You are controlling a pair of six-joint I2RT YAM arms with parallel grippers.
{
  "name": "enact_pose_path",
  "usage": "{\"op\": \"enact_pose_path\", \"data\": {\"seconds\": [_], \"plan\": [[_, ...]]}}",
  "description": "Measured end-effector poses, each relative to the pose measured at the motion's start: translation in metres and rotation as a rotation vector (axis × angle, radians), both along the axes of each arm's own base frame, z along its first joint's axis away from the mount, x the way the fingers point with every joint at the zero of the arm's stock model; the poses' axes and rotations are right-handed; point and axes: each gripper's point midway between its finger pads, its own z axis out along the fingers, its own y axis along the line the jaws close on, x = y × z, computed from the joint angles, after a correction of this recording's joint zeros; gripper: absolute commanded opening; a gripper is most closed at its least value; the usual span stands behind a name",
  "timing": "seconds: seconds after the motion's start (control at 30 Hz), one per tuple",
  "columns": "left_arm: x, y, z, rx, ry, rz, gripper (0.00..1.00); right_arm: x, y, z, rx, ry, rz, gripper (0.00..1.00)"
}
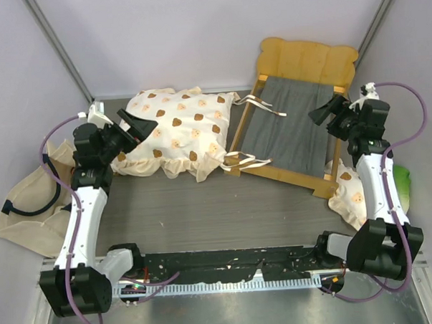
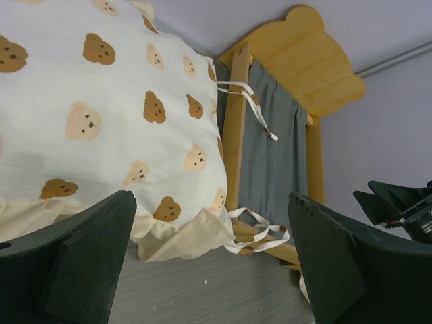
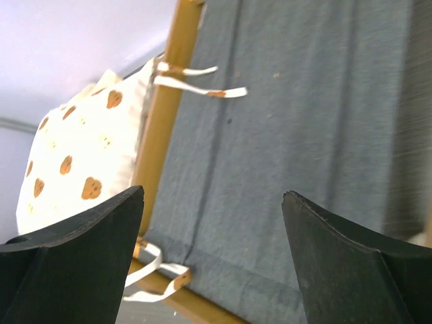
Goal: Set up the pet bed
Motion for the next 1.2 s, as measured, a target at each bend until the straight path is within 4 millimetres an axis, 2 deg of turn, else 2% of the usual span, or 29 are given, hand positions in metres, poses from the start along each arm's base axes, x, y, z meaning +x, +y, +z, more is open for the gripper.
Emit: {"op": "enact_pose_path", "data": {"seconds": [0.13, 0.23, 0.33, 0.4, 0.53, 0.7, 0.9, 1.03, 1.2], "plan": [[-0.014, 0.01, 0.007, 0.046, -0.014, 0.059, 1.0, 0.002, 0.044, 0.007, -0.012, 0.015, 0.089, 0.89], [-0.028, 0.018, 0.009, 0.114, -0.022, 0.093, 1.0, 0.005, 0.089, 0.022, -0.024, -0.003, 0.193, 0.89], [-0.035, 0.026, 0.013, 0.171, -0.03, 0.118, 1.0, 0.015, 0.127, 0.033, -0.027, -0.013, 0.273, 0.84], [-0.039, 0.03, 0.012, 0.207, -0.024, 0.129, 1.0, 0.026, 0.154, 0.031, -0.033, -0.002, 0.312, 0.83], [-0.044, 0.041, 0.002, 0.283, 0.016, 0.162, 1.0, 0.041, 0.206, -0.001, -0.034, 0.074, 0.378, 0.83], [-0.047, 0.047, -0.009, 0.326, 0.061, 0.171, 1.0, 0.067, 0.254, -0.046, -0.054, 0.172, 0.426, 0.84], [-0.031, 0.047, -0.028, 0.335, 0.132, 0.145, 1.0, 0.097, 0.303, -0.08, -0.065, 0.231, 0.449, 0.88], [-0.022, 0.047, -0.035, 0.35, 0.167, 0.124, 1.0, 0.111, 0.322, -0.101, -0.081, 0.273, 0.421, 0.89], [-0.019, 0.047, -0.035, 0.365, 0.167, 0.112, 1.0, 0.107, 0.341, -0.128, -0.085, 0.335, 0.443, 0.89]]}}
